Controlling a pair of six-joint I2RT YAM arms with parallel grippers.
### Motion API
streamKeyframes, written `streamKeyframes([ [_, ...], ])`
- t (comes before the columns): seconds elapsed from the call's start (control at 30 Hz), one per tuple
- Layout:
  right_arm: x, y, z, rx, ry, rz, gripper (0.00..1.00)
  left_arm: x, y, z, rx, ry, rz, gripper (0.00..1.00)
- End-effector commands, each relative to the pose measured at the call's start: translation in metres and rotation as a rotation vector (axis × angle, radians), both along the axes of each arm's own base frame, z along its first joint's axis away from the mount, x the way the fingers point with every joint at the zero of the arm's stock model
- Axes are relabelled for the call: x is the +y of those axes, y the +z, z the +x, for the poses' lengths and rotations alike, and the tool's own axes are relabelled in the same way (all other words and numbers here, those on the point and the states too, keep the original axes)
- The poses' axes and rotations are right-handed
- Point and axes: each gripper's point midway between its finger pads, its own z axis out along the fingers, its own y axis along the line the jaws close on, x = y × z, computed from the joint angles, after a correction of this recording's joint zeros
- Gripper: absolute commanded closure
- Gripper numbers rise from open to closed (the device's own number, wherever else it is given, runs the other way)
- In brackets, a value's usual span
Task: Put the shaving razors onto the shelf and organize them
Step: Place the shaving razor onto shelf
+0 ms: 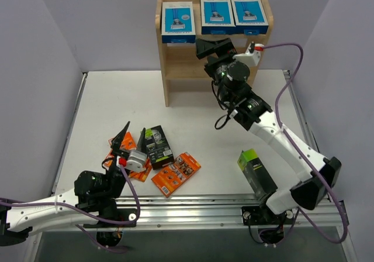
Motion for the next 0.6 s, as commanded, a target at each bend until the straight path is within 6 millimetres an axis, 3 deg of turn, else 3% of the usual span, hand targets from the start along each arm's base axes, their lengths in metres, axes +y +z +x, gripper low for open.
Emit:
streamKeyframes([
  [0.0, -0.034, 0.021, -0.036, -0.048, -0.009, 0.021, 0.14, 0.011, 0.012, 0.004, 0.027, 0.051, -0.078, 0.4],
  [0.17, -0.058, 0.0, -0.065, -0.004, -0.01, -0.066, 0.15, -0.003, 0.022, 0.016, 0.156, 0.078, -0.133, 0.28],
  [0.2, -0.066, -0.01, -0.074, 0.017, -0.011, -0.097, 0.15, -0.005, 0.041, 0.019, 0.177, 0.083, -0.185, 0.26],
  [0.27, -0.075, -0.02, -0.084, 0.033, -0.009, -0.132, 0.15, -0.013, 0.038, 0.029, 0.289, 0.071, -0.241, 0.2],
  [0.3, -0.082, -0.033, -0.093, 0.054, -0.011, -0.161, 0.15, -0.013, 0.066, 0.028, 0.294, 0.017, -0.322, 0.17],
  [0.37, -0.092, -0.046, -0.102, 0.067, -0.016, -0.214, 0.15, -0.019, 0.068, 0.038, 0.369, -0.01, -0.403, 0.1],
  [0.4, -0.099, -0.062, -0.11, 0.092, -0.018, -0.248, 0.15, -0.017, 0.091, 0.037, 0.36, -0.044, -0.468, 0.1],
  [0.47, -0.11, -0.078, -0.116, 0.121, -0.035, -0.276, 0.15, -0.031, 0.094, 0.044, 0.421, -0.095, -0.497, 0.09],
  [0.5, -0.114, -0.093, -0.124, 0.136, -0.029, -0.288, 0.15, -0.036, 0.113, 0.039, 0.449, -0.168, -0.564, 0.09],
  [0.57, -0.118, -0.105, -0.13, 0.146, -0.022, -0.29, 0.15, -0.045, 0.123, 0.049, 0.489, -0.185, -0.61, 0.09],
])
